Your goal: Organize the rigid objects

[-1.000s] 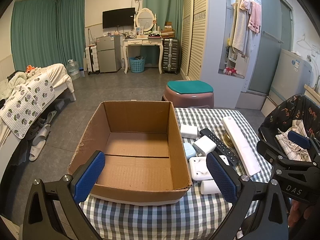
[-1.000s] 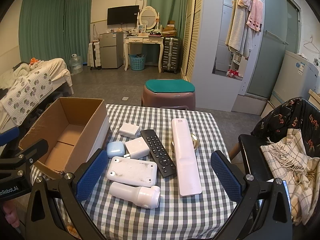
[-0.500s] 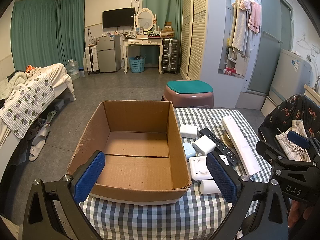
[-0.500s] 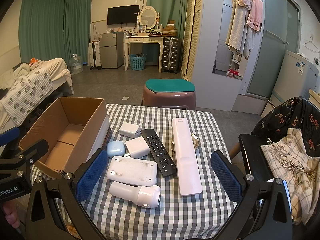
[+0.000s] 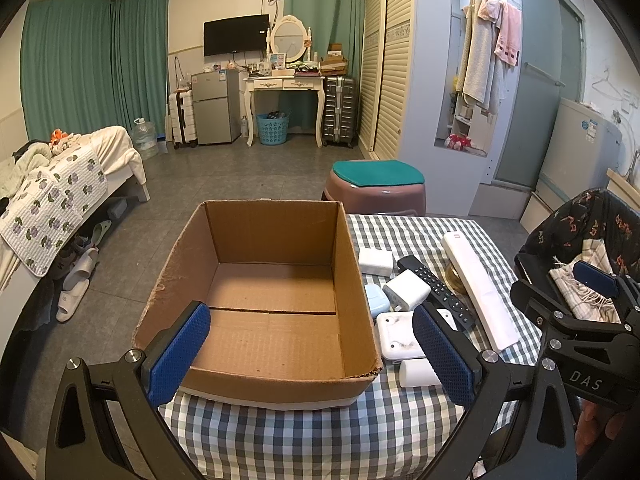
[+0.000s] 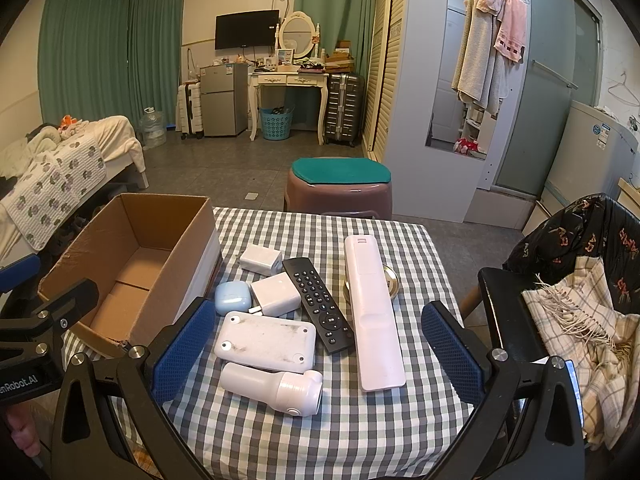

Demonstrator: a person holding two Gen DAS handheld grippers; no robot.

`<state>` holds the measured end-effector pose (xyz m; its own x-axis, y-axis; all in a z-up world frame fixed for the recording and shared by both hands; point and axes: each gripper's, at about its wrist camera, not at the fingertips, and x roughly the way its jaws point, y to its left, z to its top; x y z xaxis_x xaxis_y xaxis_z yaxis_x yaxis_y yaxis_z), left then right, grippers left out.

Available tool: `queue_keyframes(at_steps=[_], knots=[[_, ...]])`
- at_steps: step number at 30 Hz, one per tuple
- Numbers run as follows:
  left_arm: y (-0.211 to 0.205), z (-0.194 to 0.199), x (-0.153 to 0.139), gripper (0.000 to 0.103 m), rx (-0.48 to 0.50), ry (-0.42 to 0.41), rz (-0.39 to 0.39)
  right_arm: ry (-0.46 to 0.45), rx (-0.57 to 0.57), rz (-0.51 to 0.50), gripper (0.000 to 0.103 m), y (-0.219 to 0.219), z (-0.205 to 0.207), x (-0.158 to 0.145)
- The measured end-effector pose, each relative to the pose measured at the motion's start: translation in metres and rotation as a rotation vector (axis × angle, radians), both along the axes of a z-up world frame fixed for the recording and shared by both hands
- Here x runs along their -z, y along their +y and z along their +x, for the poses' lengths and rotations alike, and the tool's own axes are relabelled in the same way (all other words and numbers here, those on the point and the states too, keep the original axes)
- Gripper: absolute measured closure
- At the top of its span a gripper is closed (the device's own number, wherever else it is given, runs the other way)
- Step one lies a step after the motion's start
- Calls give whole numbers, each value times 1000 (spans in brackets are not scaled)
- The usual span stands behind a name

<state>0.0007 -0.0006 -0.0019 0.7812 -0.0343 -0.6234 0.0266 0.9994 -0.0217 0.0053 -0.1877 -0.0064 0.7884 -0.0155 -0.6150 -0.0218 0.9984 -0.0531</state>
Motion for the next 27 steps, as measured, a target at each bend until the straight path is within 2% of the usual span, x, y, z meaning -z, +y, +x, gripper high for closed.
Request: queue_keyframes(at_steps=[21, 27], knots=[[-10, -3, 3, 0, 22, 9, 2, 0, 0, 0, 0, 1, 0, 0], [6, 4, -13, 1, 47, 5, -14, -15, 0, -14, 0, 2, -1, -5]])
